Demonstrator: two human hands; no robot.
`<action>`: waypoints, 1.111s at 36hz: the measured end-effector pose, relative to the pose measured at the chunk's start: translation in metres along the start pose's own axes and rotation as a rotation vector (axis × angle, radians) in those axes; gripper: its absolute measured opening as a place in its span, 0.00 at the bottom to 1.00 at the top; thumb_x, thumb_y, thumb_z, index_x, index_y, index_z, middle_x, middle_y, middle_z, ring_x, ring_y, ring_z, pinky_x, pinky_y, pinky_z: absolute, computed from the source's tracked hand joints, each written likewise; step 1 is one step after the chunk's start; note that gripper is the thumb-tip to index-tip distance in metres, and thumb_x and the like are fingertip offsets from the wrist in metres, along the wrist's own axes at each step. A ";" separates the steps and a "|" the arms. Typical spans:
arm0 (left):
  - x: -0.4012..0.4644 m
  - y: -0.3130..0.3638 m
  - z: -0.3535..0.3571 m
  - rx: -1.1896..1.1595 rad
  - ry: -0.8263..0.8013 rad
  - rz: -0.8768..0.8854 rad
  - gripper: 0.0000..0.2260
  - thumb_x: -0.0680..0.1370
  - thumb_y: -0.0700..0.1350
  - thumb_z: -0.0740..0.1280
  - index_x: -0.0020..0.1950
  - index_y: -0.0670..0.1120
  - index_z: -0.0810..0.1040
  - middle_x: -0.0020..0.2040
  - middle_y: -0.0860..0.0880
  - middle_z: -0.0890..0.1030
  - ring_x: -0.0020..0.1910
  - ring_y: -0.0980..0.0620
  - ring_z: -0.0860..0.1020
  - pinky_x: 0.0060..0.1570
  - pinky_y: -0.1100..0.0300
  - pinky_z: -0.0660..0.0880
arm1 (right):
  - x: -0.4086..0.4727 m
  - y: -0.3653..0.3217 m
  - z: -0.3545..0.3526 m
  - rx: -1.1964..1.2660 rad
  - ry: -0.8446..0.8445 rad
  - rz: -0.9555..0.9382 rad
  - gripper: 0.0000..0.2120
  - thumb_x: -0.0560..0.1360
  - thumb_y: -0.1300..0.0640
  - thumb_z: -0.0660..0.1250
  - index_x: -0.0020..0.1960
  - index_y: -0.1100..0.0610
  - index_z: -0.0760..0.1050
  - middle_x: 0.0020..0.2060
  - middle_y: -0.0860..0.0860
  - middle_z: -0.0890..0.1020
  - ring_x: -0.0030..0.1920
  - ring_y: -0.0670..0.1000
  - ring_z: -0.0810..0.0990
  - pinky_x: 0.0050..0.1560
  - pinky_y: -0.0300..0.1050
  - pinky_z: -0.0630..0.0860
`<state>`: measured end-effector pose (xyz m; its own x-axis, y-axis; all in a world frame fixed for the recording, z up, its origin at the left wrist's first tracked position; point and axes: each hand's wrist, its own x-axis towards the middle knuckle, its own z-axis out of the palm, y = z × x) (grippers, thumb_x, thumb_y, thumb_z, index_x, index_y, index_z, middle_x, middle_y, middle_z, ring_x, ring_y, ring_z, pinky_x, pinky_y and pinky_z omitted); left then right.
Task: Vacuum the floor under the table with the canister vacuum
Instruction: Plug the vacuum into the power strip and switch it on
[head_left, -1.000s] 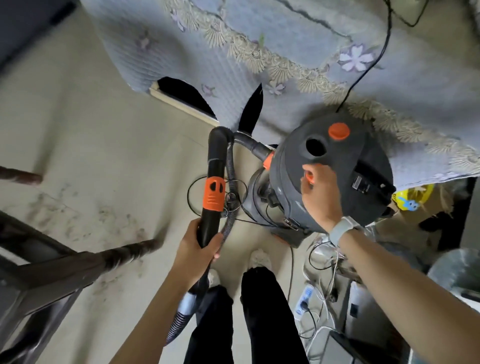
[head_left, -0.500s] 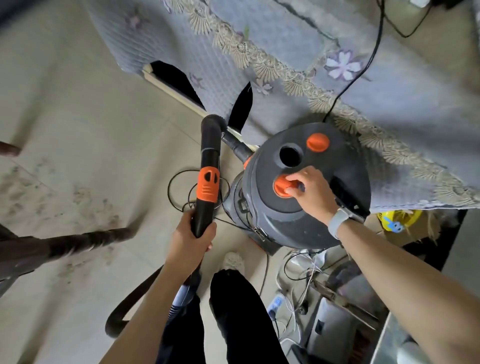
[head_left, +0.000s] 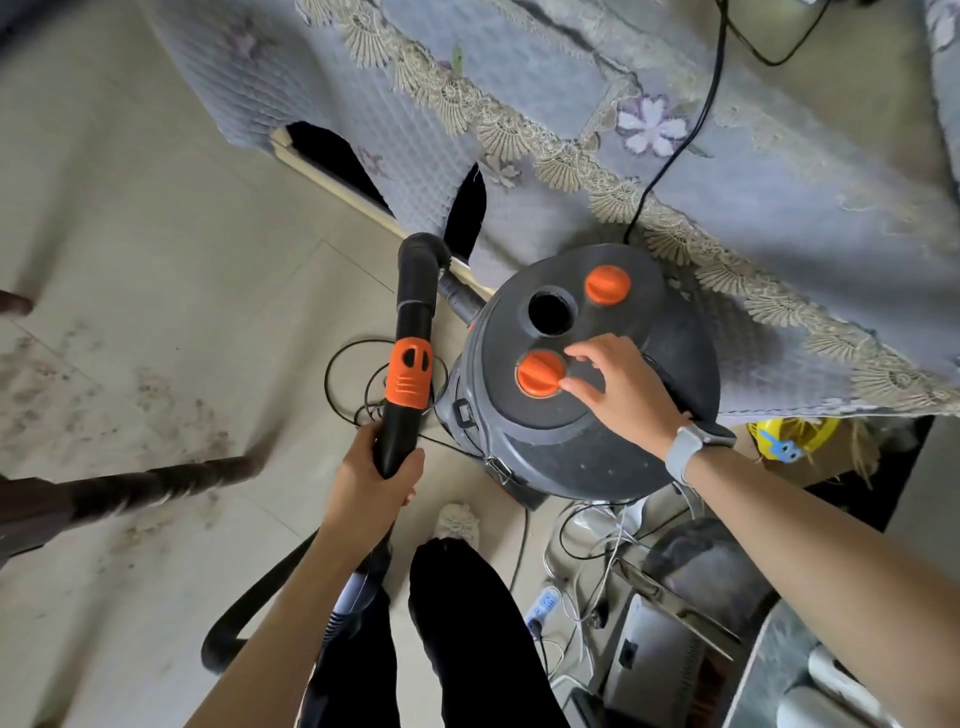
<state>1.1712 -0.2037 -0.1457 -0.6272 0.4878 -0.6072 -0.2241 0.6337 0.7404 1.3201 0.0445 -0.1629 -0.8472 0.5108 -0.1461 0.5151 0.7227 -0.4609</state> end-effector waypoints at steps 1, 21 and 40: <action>0.000 0.000 0.001 0.011 0.001 -0.001 0.10 0.76 0.41 0.68 0.55 0.46 0.71 0.35 0.45 0.77 0.23 0.58 0.74 0.29 0.62 0.71 | -0.004 0.003 0.000 -0.051 0.012 -0.022 0.19 0.74 0.49 0.68 0.57 0.62 0.76 0.48 0.57 0.78 0.48 0.58 0.74 0.50 0.52 0.74; 0.004 0.001 0.009 0.001 0.025 -0.011 0.10 0.75 0.41 0.68 0.47 0.54 0.70 0.35 0.44 0.78 0.27 0.52 0.75 0.33 0.53 0.76 | 0.032 -0.023 0.021 -0.659 -0.010 -0.112 0.15 0.70 0.48 0.70 0.30 0.56 0.77 0.21 0.52 0.76 0.23 0.55 0.73 0.32 0.43 0.64; 0.007 -0.002 0.010 -0.014 0.014 -0.009 0.09 0.76 0.42 0.68 0.51 0.52 0.70 0.34 0.45 0.77 0.27 0.52 0.75 0.30 0.60 0.72 | 0.025 -0.045 0.026 -0.590 -0.082 0.093 0.23 0.82 0.47 0.51 0.43 0.60 0.78 0.36 0.57 0.83 0.38 0.58 0.81 0.43 0.47 0.59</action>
<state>1.1745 -0.1955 -0.1546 -0.6355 0.4740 -0.6095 -0.2400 0.6291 0.7394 1.2719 0.0124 -0.1686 -0.7902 0.5637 -0.2405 0.5529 0.8250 0.1170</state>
